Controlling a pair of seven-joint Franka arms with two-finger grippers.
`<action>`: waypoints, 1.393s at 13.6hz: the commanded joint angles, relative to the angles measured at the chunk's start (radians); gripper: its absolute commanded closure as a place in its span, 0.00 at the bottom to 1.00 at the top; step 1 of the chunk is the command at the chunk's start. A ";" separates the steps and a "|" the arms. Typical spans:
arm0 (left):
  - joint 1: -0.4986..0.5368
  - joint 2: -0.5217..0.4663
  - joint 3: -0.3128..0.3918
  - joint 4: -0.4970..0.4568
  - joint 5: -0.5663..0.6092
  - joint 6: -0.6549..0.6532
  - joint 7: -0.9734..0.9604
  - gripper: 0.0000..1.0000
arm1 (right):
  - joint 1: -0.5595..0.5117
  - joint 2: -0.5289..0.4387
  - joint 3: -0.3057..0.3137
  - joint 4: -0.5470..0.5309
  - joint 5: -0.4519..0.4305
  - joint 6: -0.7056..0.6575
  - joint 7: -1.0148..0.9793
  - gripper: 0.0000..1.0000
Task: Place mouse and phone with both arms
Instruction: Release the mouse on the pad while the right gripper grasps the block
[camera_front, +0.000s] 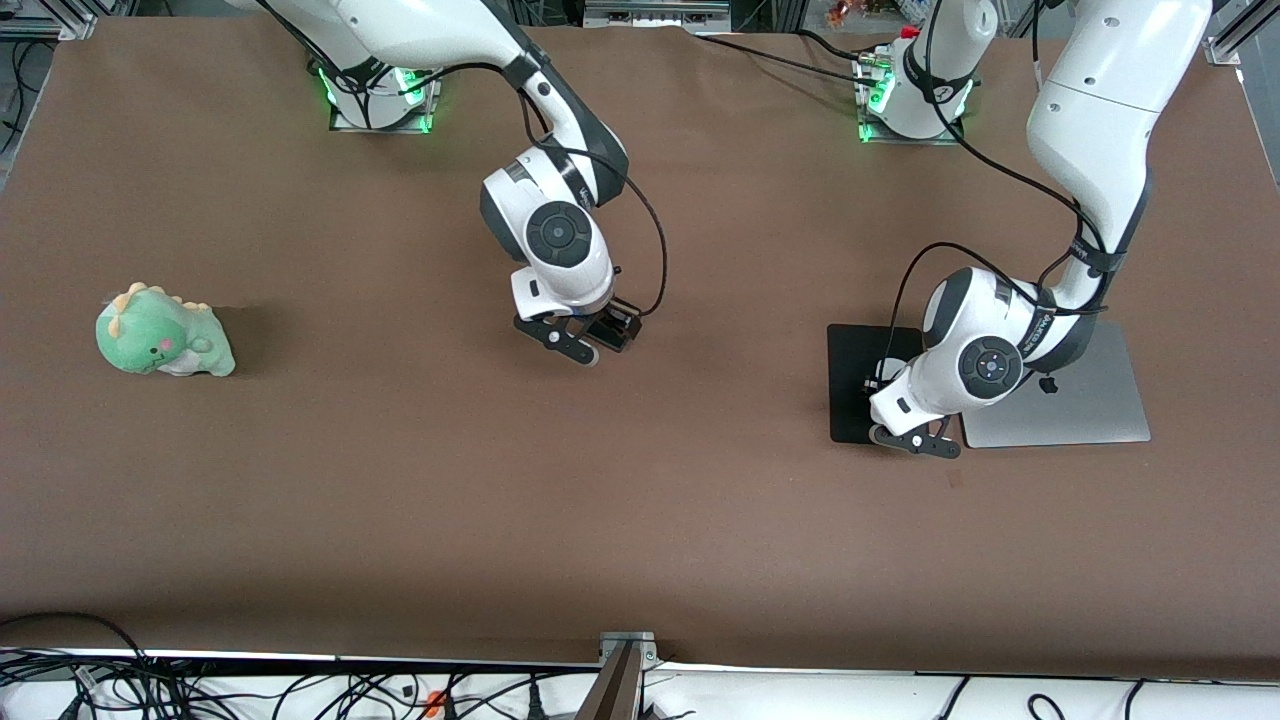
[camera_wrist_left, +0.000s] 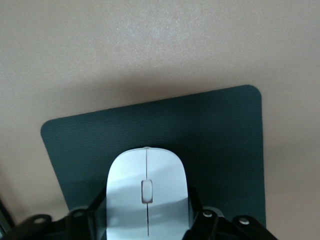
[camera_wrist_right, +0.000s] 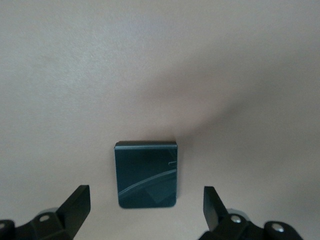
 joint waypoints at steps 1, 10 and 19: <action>0.015 -0.037 -0.013 -0.011 -0.022 -0.013 0.021 0.00 | 0.068 0.024 -0.046 -0.046 -0.017 0.099 0.015 0.00; 0.006 -0.192 -0.014 0.379 -0.049 -0.640 0.030 0.00 | 0.119 0.086 -0.065 -0.081 -0.019 0.227 0.011 0.00; 0.026 -0.382 -0.002 0.591 -0.048 -0.959 0.031 0.00 | 0.123 0.100 -0.071 -0.085 -0.020 0.262 -0.014 0.67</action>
